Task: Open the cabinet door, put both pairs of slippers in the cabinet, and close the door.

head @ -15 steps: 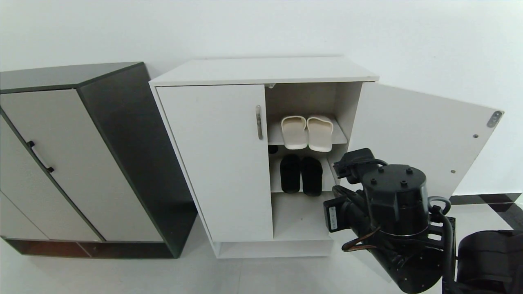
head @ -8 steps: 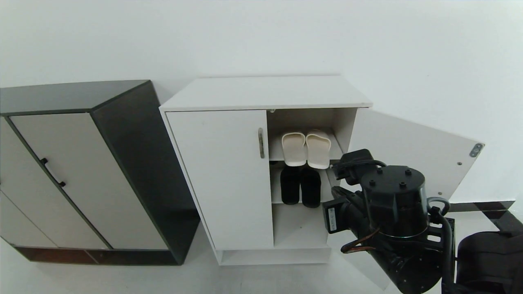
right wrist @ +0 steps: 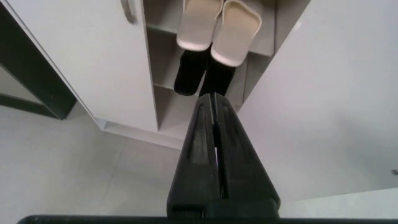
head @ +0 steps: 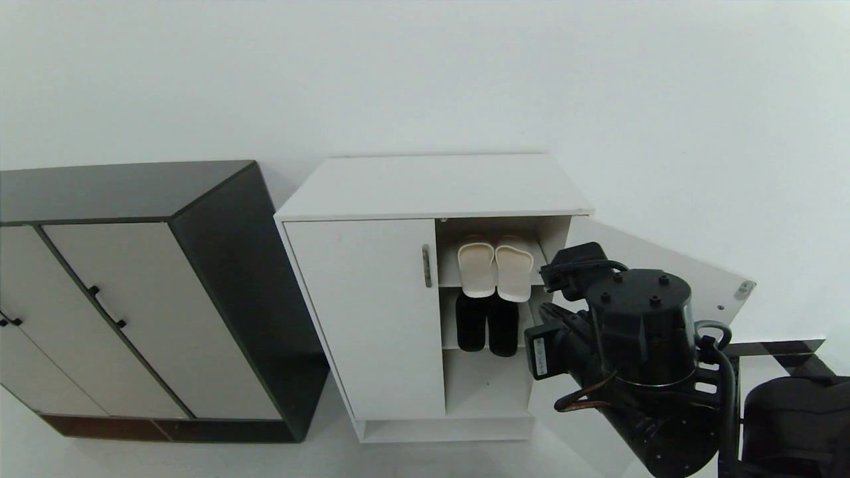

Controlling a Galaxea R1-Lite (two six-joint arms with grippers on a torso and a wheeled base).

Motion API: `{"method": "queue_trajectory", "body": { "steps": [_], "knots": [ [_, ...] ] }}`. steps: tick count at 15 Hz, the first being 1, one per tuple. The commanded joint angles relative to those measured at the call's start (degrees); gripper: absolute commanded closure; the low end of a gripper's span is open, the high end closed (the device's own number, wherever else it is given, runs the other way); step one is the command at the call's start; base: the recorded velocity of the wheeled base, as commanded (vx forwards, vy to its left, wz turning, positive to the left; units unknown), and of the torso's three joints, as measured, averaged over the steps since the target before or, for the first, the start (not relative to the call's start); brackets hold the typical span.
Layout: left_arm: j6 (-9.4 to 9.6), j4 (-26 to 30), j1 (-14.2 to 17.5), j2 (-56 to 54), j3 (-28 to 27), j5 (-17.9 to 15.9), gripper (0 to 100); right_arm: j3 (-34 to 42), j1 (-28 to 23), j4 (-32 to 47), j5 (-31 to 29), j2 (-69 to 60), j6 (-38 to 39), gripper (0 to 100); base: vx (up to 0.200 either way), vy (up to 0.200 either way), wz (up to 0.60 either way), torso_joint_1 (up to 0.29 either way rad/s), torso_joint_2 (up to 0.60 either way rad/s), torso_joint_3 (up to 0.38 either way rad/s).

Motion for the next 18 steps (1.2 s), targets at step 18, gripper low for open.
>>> {"method": "queue_trajectory", "body": {
  "steps": [18],
  "knots": [
    [0.09, -0.01, 0.02, -0.01, 0.00, 0.01, 100, 1.47, -0.58, -0.08, 1.75, 0.42, -0.69, 100, 0.000, 0.000, 0.00, 0.101, -0.23, -0.132]
  ]
}}
